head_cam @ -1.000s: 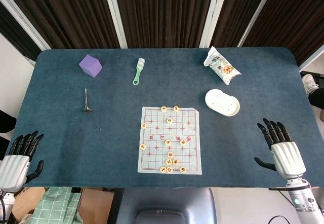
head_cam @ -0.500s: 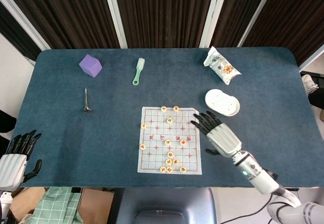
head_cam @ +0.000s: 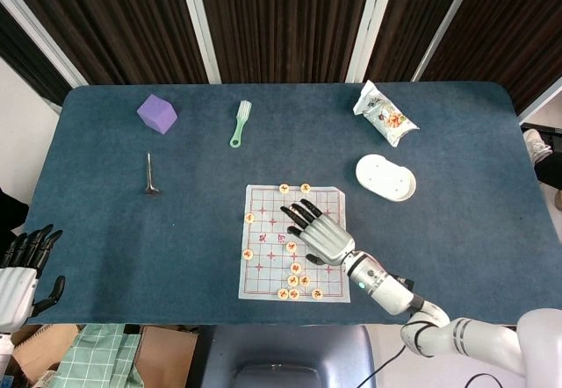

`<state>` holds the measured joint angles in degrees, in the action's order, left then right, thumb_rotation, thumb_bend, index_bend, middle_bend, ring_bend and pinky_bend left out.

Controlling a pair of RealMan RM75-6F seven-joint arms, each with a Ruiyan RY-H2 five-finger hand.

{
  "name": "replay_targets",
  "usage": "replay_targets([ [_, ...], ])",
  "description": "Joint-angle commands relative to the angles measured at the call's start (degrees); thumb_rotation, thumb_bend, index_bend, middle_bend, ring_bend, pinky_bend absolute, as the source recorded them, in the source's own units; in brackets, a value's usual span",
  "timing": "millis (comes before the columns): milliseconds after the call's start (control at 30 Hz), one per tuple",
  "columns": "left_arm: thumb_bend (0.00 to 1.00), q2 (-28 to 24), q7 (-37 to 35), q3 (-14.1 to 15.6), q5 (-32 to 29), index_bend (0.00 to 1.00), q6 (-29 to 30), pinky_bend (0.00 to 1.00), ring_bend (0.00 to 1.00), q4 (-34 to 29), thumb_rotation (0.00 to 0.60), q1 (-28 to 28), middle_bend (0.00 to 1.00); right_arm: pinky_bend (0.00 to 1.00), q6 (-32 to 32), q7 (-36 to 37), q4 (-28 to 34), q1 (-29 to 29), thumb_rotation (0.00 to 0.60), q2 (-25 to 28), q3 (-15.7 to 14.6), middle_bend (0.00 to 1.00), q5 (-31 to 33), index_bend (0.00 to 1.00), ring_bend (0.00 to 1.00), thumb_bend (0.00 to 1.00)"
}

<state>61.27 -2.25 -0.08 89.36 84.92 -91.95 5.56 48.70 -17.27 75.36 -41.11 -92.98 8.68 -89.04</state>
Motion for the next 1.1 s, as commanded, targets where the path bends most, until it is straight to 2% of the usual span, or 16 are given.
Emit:
replay_targets([
  [33, 0.46, -0.06, -0.15, -0.03, 0.01, 0.00, 0.22, 0.03, 0.00, 0.10, 0.600, -0.12, 0.00, 0.00, -0.59, -0.40, -0.79, -0.73, 0.600, -1.01, -0.27, 0.00, 0.97, 0.47, 0.00, 0.43],
  [200, 0.46, 0.10, -0.11, 0.11, 0.50, 0.00, 0.43, 0.03, 0.00, 0.22, 0.600, -0.17, 0.00, 0.00, -0.15, 0.33, -3.09, -1.87, 0.600, -3.23, -0.63, 0.00, 1.18, 0.52, 0.00, 0.45],
  [533, 0.46, 0.20, 0.40, 0.26, 0.32, 0.00, -0.34, 0.03, 0.00, -0.03, 0.600, 0.04, 0.00, 0.00, -1.67, 0.80, -7.22, -3.75, 0.600, -6.49, -0.97, 0.00, 4.00, 0.53, 0.00, 0.45],
  [1100, 0.46, -0.21, -0.37, 0.45, 0.72, 0.00, 0.05, 0.03, 0.00, 0.00, 0.600, -0.17, 0.00, 0.00, -1.26, -0.57, -9.35, -4.75, 0.600, -8.42, -1.72, 0.03, 5.92, 0.59, 0.00, 0.45],
])
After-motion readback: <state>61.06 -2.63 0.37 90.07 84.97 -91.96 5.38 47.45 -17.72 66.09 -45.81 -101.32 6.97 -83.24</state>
